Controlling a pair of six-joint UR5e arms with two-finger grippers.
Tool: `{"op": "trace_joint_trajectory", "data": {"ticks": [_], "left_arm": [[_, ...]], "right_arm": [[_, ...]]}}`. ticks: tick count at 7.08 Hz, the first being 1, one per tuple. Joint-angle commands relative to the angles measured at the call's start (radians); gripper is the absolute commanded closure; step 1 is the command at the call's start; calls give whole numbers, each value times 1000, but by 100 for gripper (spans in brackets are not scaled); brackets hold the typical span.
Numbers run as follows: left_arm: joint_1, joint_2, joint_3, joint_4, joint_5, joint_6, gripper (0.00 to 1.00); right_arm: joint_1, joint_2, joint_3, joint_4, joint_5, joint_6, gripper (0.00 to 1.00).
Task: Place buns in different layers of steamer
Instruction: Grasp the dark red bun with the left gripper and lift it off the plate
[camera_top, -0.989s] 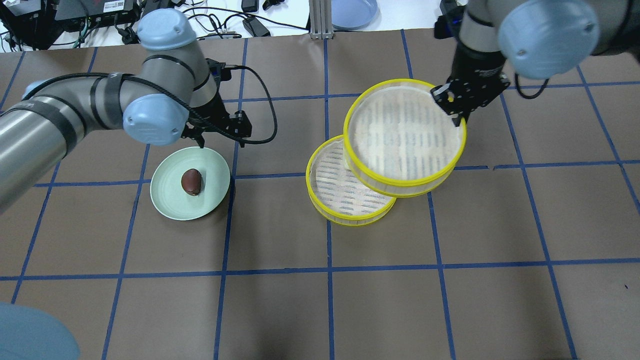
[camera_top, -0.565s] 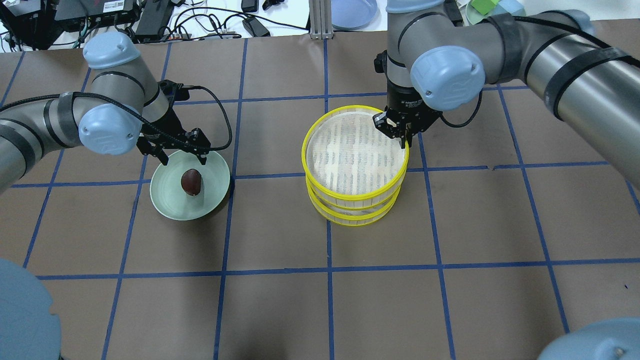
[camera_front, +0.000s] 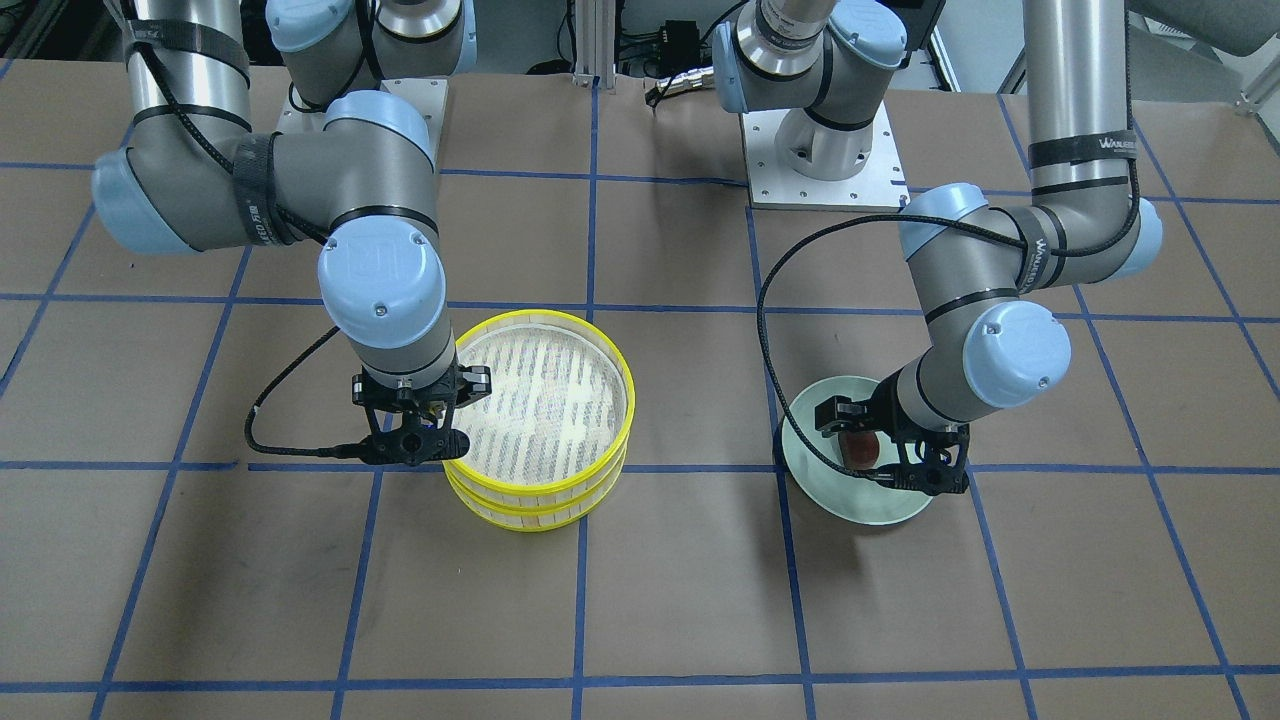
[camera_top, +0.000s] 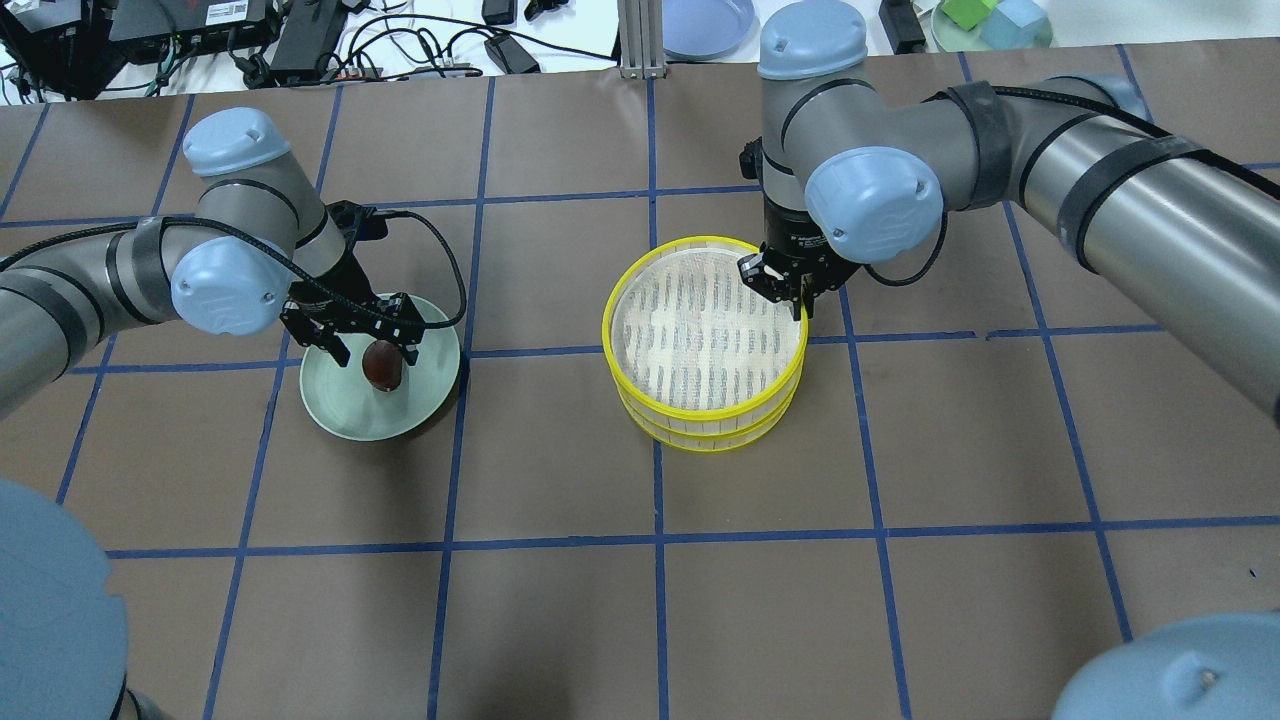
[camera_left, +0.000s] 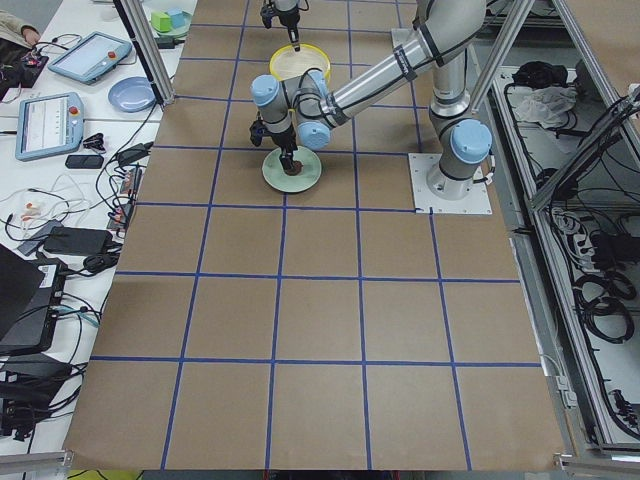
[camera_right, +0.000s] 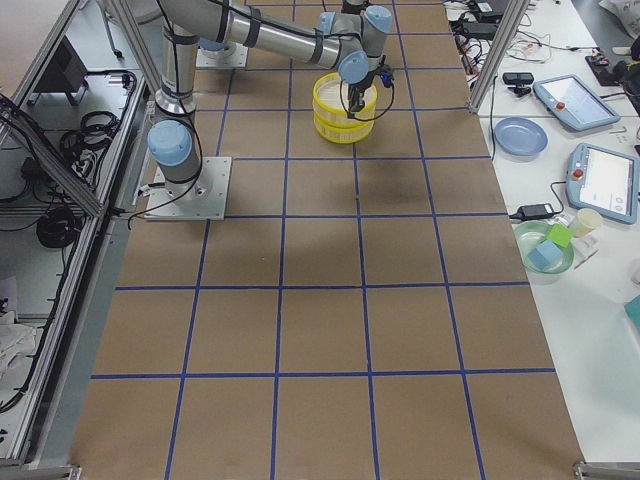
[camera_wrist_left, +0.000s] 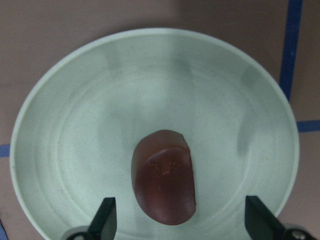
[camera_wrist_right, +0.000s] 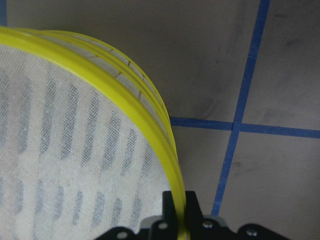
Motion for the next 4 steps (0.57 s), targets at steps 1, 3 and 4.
{"op": "trace_joint_trajectory", "data": {"ticks": [1,3,4], "left_arm": [[0,-9,-7,5,-1,12,28],[0,-15,-7,10,7,23,61],[0,-16,-6,11,17,35,86]], "right_arm": [[0,4,4,-7,-1,-1,83],[0,4,5,-4,-1,-4,73],[0,4,7,-2,-10,-4,33]]}}
